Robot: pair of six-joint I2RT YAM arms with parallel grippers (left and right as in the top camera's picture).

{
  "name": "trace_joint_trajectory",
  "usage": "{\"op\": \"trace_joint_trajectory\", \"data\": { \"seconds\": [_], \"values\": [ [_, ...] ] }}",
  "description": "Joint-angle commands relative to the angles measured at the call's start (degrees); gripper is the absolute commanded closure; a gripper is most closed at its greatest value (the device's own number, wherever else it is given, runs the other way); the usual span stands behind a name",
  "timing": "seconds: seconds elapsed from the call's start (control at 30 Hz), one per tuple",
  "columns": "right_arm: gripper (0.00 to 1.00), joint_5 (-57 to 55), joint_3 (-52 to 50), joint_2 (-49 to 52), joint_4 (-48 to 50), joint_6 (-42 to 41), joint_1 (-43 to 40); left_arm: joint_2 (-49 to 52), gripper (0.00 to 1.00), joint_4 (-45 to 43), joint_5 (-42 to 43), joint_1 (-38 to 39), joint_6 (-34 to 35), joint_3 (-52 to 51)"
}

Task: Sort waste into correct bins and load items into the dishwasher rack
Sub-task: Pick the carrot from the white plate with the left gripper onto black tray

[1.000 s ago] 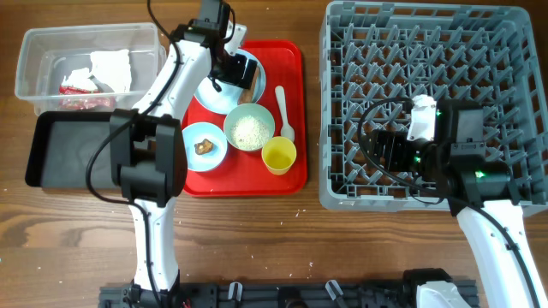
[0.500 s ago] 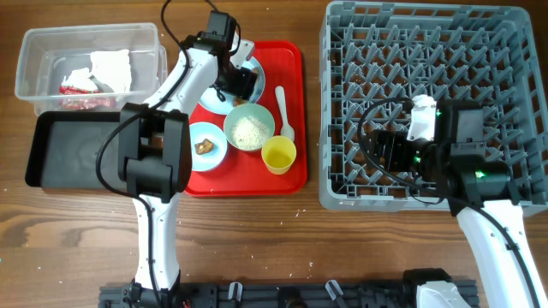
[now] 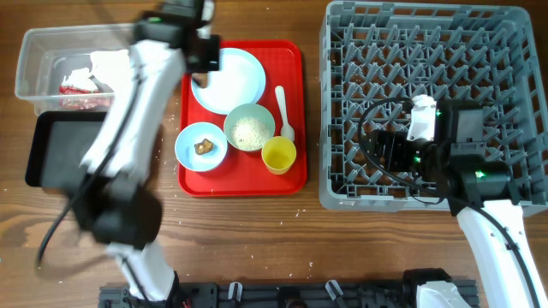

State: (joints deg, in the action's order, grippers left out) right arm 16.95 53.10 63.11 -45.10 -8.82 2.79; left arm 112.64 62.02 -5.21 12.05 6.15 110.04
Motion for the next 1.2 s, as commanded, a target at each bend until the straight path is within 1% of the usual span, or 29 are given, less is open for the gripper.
{"op": "trace_joint_trajectory", "data": {
  "seconds": [0.0, 0.03, 0.07, 0.1, 0.13, 0.17, 0.2, 0.23, 0.27, 0.3, 0.47, 0.5, 0.57, 0.6, 0.63, 0.67, 0.7, 0.73, 0.77, 0.83, 0.87, 0.93, 1.0, 1.03, 1.1, 1.13, 1.17],
  "values": [
    [0.0, 1.0, 1.2, 0.4, 0.1, -0.3, -0.1, -11.5, 0.96, 11.7, -12.2, -6.3, 22.7, 1.7],
    [0.0, 1.0, 1.2, 0.4, 0.1, -0.3, -0.1, -12.1, 0.96, 16.2, -15.9, -8.8, 29.8, 1.7],
    [0.0, 1.0, 1.2, 0.4, 0.0, -0.4, -0.1, -12.1, 0.96, 20.3, -19.2, -11.3, 38.5, 1.7],
    [0.0, 1.0, 1.2, 0.4, 0.0, -0.4, -0.1, -12.0, 0.96, 24.8, -21.4, -15.0, 51.3, 0.7],
    [0.0, 1.0, 1.2, 0.4, -0.2, -0.4, -0.1, -12.0, 0.96, 27.2, -21.2, -17.8, 59.5, -0.9],
    [0.0, 1.0, 1.2, 0.4, -0.3, -0.6, -0.1, -12.0, 0.96, 28.4, -21.2, -19.8, 64.3, -2.7],
    [0.0, 1.0, 1.2, 0.4, -0.5, -0.6, -0.1, -12.0, 0.96, 28.2, -21.2, -21.6, 67.5, -5.0],
    [0.0, 1.0, 1.2, 0.4, -0.7, -0.8, -0.1, -12.0, 0.96, 26.0, -21.3, -23.7, 69.6, -9.3],
    [0.0, 1.0, 1.2, 0.4, -0.7, -0.8, -0.1, -12.0, 0.96, 20.5, -21.2, -25.8, 69.6, -15.3],
    [0.0, 1.0, 1.2, 0.4, -0.9, -1.5, -0.1, -12.0, 0.96, 17.2, -21.2, -26.6, 69.6, -18.5],
    [0.0, 1.0, 1.2, 0.4, -2.1, -1.9, -0.1, -12.0, 0.95, -10.2, -15.9, -30.0, 69.5, -41.0],
    [0.0, 1.0, 1.2, 0.4, -2.1, -1.9, -0.1, -12.0, 0.92, -14.5, -15.8, -30.0, 69.5, -44.1],
    [0.0, 1.0, 1.2, 0.4, -2.1, -1.9, -0.1, -12.0, 0.79, -17.7, -15.8, -29.9, 69.5, -46.6],
    [0.0, 1.0, 1.2, 0.4, -2.1, -1.9, -0.1, -12.0, 0.66, -18.1, -15.8, -29.9, 69.5, -46.8],
    [0.0, 1.0, 1.2, 0.4, -2.1, -1.9, -0.1, -12.0, 0.57, -18.8, -15.9, -29.9, 68.9, -46.8],
    [0.0, 1.0, 1.2, 0.4, -2.1, -1.9, -0.1, -12.0, 0.47, -19.4, -15.9, -29.9, 66.6, -46.8],
    [0.0, 1.0, 1.2, 0.4, -2.1, -1.9, -0.1, -12.1, 0.32, -20.9, -15.8, -29.9, 61.3, -46.5],
    [0.0, 1.0, 1.2, 0.4, -2.1, -1.9, -0.1, -12.3, 0.21, -21.2, -15.8, -29.8, 56.4, -45.5],
    [0.0, 1.0, 1.2, 0.4, -2.1, -1.9, -0.1, -12.7, 0.18, -21.1, -15.5, -29.7, 52.6, -44.4],
    [0.0, 1.0, 1.2, 0.4, -2.1, -1.9, -0.1, -14.1, 0.15, -21.1, -12.4, -29.1, 41.5, -41.8],
    [0.0, 1.0, 1.2, 0.4, -2.1, -1.9, -0.1, -15.6, 0.13, -21.1, -8.3, -28.3, 34.1, -40.1],
    [0.0, 1.0, 1.2, 0.4, -2.1, -1.9, -0.1, -19.8, 0.11, -21.2, 3.8, -25.0, 20.5, -37.4],
    [0.0, 1.0, 1.2, 0.4, -2.1, -1.9, -0.1, -22.4, 0.1, -20.9, 12.0, -19.6, 11.3, -37.2],
    [0.0, 1.0, 1.2, 0.4, -2.1, -1.9, -0.1, -22.6, 0.1, -20.2, 15.0, -15.6, 9.2, -37.2],
    [0.0, 1.0, 1.2, 0.4, -2.0, -1.9, -0.1, -21.4, 0.12, -19.6, 21.0, -6.2, 8.8, -37.2],
    [0.0, 1.0, 1.2, 0.4, -1.9, -1.9, -0.1, -20.4, 0.13, -20.3, 25.4, -2.3, 6.2, -37.2],
    [0.0, 1.0, 1.2, 0.4, -1.9, -1.9, -0.1, -19.0, 0.14, -21.2, 26.8, 2.2, 4.5, -37.2]
  ]
}}
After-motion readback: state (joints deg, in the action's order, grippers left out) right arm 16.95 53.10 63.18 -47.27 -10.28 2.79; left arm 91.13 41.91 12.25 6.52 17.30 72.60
